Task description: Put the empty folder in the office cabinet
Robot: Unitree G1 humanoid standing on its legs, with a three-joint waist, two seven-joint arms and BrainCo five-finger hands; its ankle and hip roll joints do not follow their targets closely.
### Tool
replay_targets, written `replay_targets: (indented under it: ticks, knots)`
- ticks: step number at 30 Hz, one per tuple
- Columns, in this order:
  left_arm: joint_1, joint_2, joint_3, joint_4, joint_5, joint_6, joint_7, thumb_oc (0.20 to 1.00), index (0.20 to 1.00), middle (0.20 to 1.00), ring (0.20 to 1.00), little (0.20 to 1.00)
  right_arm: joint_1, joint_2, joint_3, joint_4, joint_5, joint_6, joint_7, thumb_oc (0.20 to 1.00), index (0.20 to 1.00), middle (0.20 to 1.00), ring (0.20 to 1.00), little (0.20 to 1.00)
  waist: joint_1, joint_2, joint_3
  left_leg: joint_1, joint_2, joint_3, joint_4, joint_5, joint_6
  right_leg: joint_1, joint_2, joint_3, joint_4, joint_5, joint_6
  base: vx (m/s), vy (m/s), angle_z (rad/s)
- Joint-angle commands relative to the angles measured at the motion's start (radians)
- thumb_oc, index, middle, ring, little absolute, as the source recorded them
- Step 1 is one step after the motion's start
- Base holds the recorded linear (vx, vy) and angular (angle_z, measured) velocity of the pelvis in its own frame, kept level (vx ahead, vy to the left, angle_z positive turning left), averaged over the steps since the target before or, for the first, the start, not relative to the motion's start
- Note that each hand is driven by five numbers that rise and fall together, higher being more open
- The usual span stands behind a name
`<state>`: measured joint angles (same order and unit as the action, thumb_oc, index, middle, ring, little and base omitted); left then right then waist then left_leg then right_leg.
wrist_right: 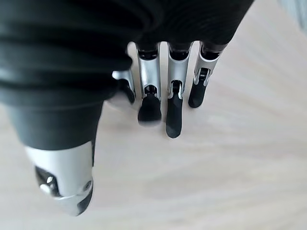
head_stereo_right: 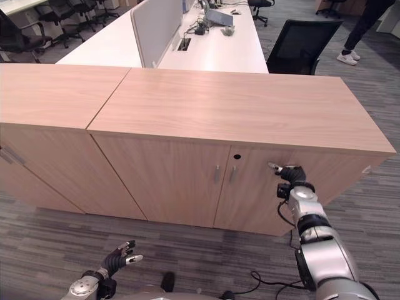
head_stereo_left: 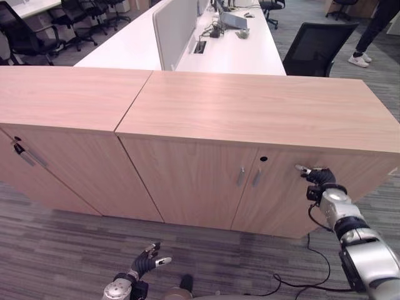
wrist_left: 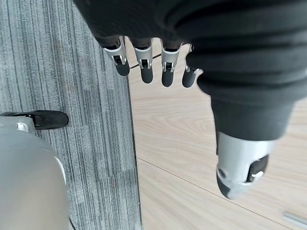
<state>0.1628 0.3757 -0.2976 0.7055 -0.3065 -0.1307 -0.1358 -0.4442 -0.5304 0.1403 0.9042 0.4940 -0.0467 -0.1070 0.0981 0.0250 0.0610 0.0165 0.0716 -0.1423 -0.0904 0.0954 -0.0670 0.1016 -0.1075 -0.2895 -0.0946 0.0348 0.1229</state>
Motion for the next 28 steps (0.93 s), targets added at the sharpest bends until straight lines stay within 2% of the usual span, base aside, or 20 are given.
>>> replay_targets:
  ticks: [1,4,5,7,10,16,28]
  knots:
    - [-0.042,0.008,0.021,0.029,0.011,-0.035,0.022,1.0,1.0,1.0,1.0,1.0,0.008,0.106,0.011,-0.167,0.019,-0.117,0.054,1.0,1.0,1.0,1.0,1.0,0.03,-0.055,-0.008,0.058,-0.018,0.021,0.014,-0.127,-0.02,0.065,-0.076,0.011,0.046,-0.055,0.065,-0.01,0.01,-0.06]
    - [-0.041,-0.022,0.059,0.061,0.029,-0.032,0.031,1.0,1.0,1.0,1.0,1.0,0.183,0.153,-0.014,-0.274,-0.016,-0.129,0.077,1.0,1.0,1.0,1.0,1.0,-0.003,-0.047,-0.01,0.067,-0.016,0.036,0.011,-0.128,-0.02,0.061,-0.076,0.023,0.043,-0.053,0.064,0.0,0.005,-0.03]
    - [-0.039,-0.022,0.058,0.061,0.03,-0.033,0.032,1.0,1.0,1.0,1.0,1.0,0.188,0.153,-0.015,-0.278,-0.018,-0.127,0.076,1.0,1.0,1.0,1.0,1.0,-0.003,-0.047,-0.012,0.068,-0.015,0.036,0.01,-0.128,-0.02,0.062,-0.076,0.024,0.043,-0.053,0.064,0.0,0.0,0.0]
    - [-0.043,-0.045,0.092,0.096,0.054,-0.031,0.042,1.0,1.0,1.0,1.0,1.0,0.339,0.188,-0.005,-0.329,-0.067,-0.121,0.111,1.0,1.0,1.0,1.0,1.0,-0.03,-0.043,-0.011,0.074,-0.012,0.052,0.008,-0.129,-0.021,0.056,-0.078,0.037,0.036,-0.049,0.065,-0.01,0.0,-0.14]
    - [-0.051,-0.058,0.111,0.128,0.069,-0.031,0.052,1.0,1.0,1.0,1.0,1.0,0.447,0.219,0.023,-0.297,-0.136,-0.105,0.133,1.0,1.0,1.0,1.0,1.0,-0.053,-0.039,-0.011,0.076,-0.009,0.065,0.006,-0.129,-0.02,0.05,-0.08,0.052,0.035,-0.045,0.065,-0.02,-0.01,-0.24]
    - [-0.066,-0.064,0.112,0.147,0.071,-0.028,0.064,1.0,1.0,1.0,1.0,1.0,0.484,0.253,0.059,-0.153,-0.216,-0.084,0.131,1.0,1.0,1.0,1.0,1.0,-0.075,-0.035,-0.01,0.083,-0.006,0.082,0.008,-0.132,-0.019,0.042,-0.081,0.071,0.038,-0.041,0.063,-0.02,-0.012,-0.14]
    - [-0.092,-0.085,0.1,0.233,0.081,-0.02,0.071,1.0,1.0,1.0,1.0,1.0,0.464,0.271,0.067,0.066,-0.222,-0.06,0.131,1.0,1.0,1.0,1.0,1.0,-0.09,-0.036,-0.011,0.1,0.001,0.098,0.01,-0.136,-0.019,0.046,-0.076,0.086,0.034,-0.042,0.059,-0.01,-0.003,-0.04]
